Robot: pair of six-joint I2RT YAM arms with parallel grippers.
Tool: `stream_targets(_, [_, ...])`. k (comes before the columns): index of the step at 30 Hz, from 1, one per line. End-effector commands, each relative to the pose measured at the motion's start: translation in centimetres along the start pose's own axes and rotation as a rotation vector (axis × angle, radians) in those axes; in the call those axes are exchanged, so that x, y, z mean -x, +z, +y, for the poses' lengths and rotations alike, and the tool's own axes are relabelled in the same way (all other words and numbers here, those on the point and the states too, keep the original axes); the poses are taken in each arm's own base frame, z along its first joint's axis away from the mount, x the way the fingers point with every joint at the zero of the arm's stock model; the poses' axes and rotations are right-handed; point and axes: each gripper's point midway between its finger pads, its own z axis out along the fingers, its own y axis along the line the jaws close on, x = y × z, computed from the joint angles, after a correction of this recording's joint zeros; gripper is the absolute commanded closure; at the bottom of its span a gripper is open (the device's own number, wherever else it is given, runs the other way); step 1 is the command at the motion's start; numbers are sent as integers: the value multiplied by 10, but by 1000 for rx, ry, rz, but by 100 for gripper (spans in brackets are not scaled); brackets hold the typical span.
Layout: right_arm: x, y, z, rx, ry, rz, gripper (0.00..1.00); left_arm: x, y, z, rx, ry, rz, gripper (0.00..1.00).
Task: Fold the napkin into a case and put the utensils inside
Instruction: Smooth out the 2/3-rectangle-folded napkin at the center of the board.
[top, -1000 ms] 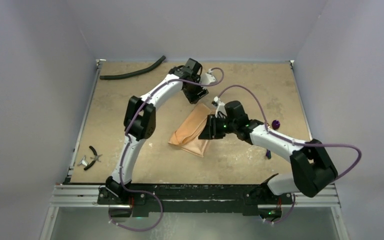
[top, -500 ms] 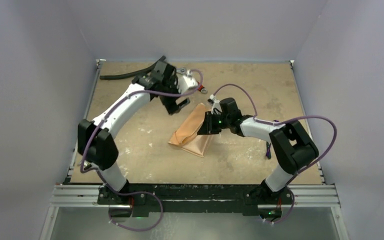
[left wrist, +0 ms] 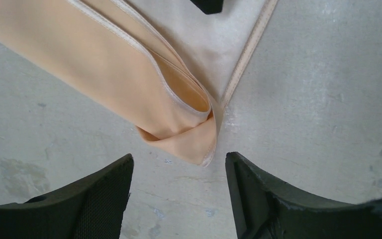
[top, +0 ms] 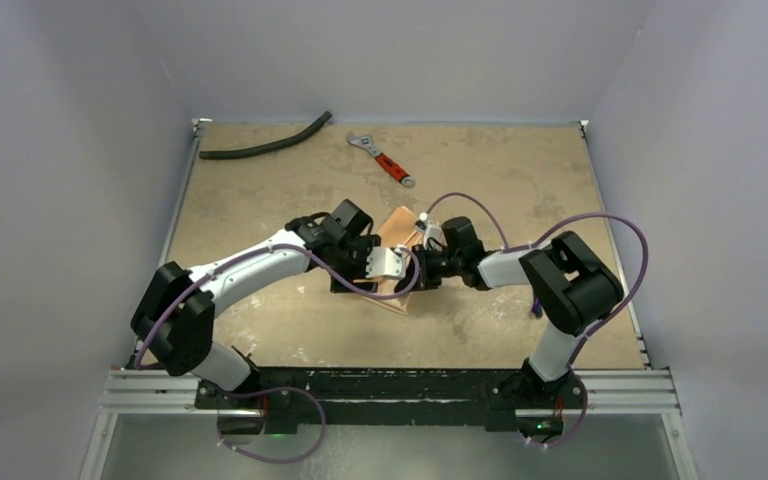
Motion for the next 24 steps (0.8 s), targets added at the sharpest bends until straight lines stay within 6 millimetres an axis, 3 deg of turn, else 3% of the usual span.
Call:
stream_targets(1, [0, 1, 17, 118, -34, 2, 88, -2, 8, 0, 54, 172, 10, 37])
stream_targets(12, [-2, 3, 16, 129, -23, 10, 91, -5, 25, 1, 113, 247, 39, 40])
stream_targets(19, [-4, 8, 11, 129, -12, 15, 93, -18, 39, -11, 82, 290, 65, 42])
stream_targets(24, [-7, 9, 8, 129, -4, 20, 93, -18, 44, -6, 89, 303, 77, 46])
